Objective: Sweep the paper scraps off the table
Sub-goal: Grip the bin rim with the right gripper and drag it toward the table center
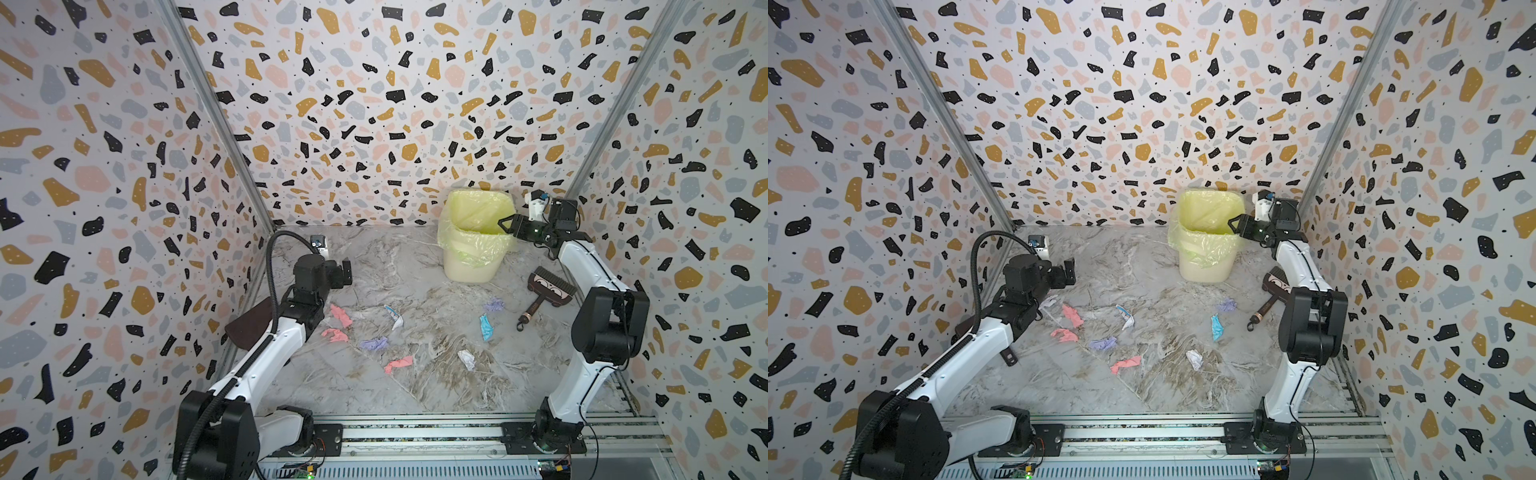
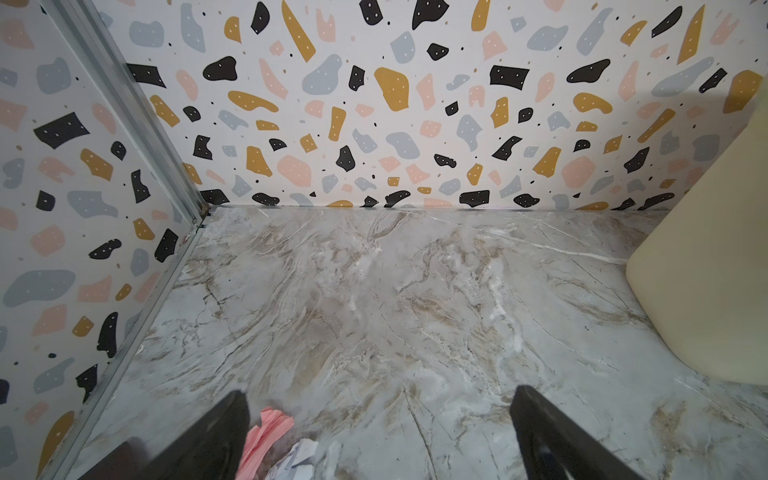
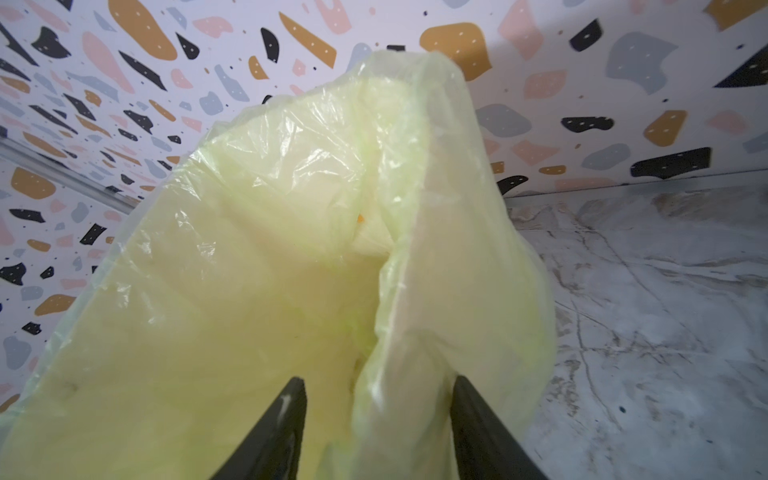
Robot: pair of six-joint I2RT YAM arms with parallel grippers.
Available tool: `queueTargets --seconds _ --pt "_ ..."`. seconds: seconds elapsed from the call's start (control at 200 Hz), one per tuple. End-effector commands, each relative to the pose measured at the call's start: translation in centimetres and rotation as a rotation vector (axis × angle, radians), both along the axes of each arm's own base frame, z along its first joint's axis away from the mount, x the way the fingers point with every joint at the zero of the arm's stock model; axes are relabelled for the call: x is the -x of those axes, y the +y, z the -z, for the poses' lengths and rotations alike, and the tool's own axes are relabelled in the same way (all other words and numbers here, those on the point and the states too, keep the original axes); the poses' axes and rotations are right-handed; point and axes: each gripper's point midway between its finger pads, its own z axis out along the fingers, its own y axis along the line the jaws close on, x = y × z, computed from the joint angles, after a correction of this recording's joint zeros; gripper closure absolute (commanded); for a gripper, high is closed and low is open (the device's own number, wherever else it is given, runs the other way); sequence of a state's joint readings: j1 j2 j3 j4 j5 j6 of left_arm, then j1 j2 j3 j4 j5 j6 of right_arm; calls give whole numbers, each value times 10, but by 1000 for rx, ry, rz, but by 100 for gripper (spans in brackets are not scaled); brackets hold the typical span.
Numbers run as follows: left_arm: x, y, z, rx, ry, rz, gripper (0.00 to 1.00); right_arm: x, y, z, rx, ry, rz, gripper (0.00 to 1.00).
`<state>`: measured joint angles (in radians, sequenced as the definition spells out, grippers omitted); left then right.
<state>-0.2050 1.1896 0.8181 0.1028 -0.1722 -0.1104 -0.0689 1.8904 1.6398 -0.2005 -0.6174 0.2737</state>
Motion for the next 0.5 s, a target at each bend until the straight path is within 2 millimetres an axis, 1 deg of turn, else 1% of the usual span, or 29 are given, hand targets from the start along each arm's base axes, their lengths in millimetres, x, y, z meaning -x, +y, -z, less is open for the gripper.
queueTargets --seconds 0.0,0.145,0.3,0.496 --pt "7 -2 -13 -9 -30 21 0 6 21 -8 2 0 -79 43" --pt "12 -2 -12 2 -24 23 0 7 44 -8 2 11 -136 43" --pt "17 -3 -7 19 2 30 0 9 69 -9 1 17 -191 42" --pt "29 -4 1 42 27 37 0 14 105 0 6 41 -268 42"
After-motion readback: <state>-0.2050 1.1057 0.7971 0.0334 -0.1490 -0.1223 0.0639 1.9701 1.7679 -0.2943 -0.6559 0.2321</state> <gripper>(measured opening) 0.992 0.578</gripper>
